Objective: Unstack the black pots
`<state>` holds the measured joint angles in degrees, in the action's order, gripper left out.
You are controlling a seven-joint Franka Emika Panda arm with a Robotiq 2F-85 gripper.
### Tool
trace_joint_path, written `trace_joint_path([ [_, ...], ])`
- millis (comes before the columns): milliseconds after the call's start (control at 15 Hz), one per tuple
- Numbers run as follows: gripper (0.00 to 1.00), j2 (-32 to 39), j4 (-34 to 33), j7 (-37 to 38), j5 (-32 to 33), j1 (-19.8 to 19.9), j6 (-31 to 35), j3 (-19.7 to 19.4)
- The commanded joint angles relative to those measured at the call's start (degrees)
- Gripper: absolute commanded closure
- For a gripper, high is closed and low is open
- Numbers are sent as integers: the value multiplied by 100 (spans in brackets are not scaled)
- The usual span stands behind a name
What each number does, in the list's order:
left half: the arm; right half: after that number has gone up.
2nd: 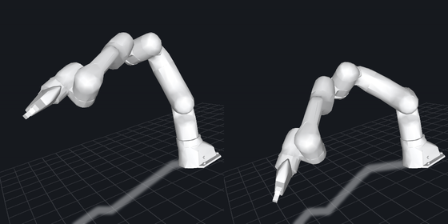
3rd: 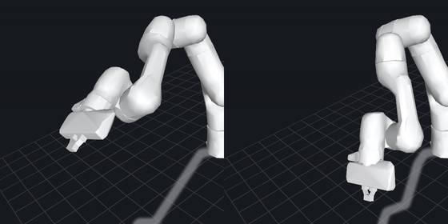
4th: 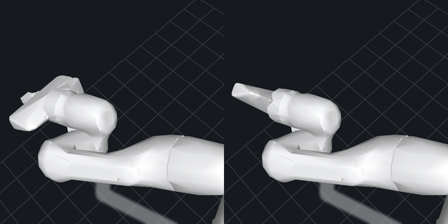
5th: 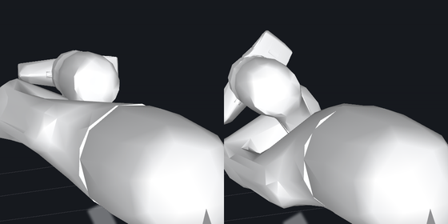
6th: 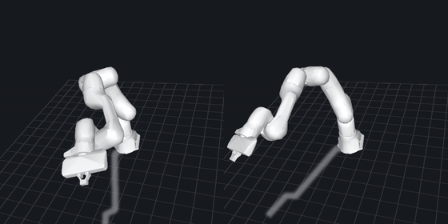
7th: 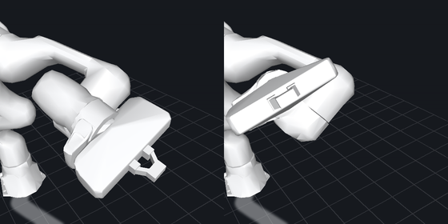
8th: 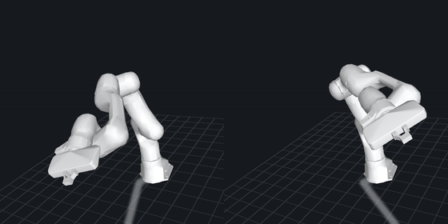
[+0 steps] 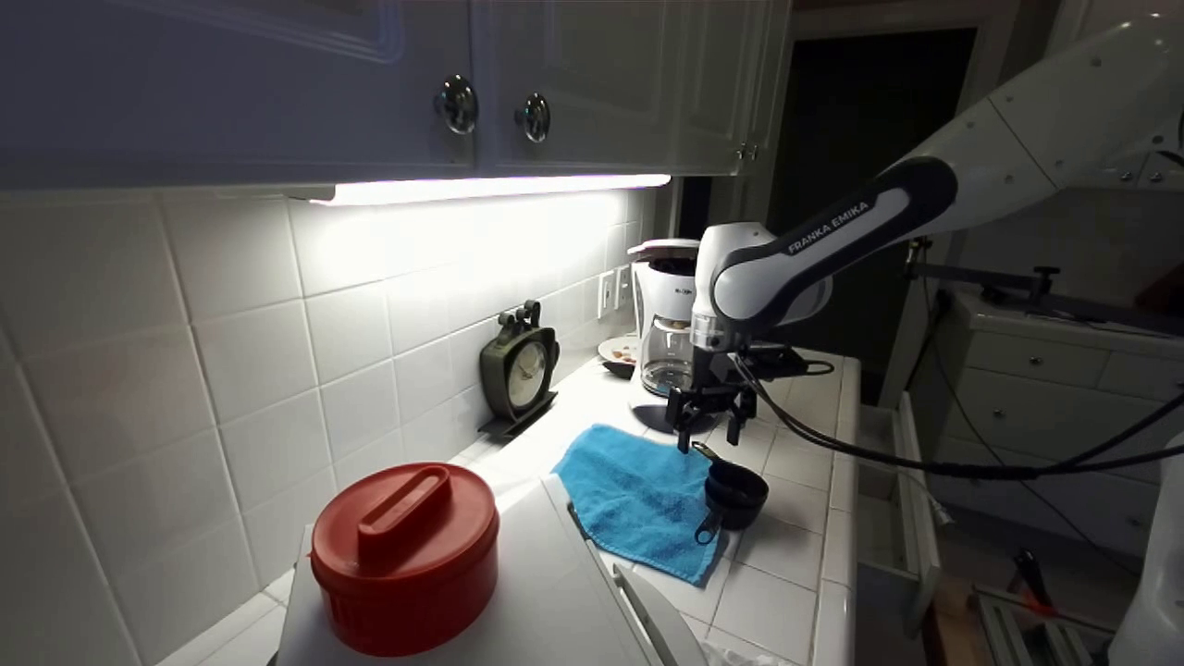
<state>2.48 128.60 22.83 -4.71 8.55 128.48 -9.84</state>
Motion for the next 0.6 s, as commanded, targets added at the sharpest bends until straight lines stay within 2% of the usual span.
trace_joint_path([
  [0, 0, 284, -119, 292, -18, -24, 224, 29],
  [267, 2, 396, -82, 376, -43, -53, 311, 21],
  [333, 26, 398, -74, 400, -38, -60, 313, 17],
  [467, 31, 390, -61, 423, -46, -67, 316, 13],
  [533, 40, 374, -56, 451, -29, -70, 307, 9],
])
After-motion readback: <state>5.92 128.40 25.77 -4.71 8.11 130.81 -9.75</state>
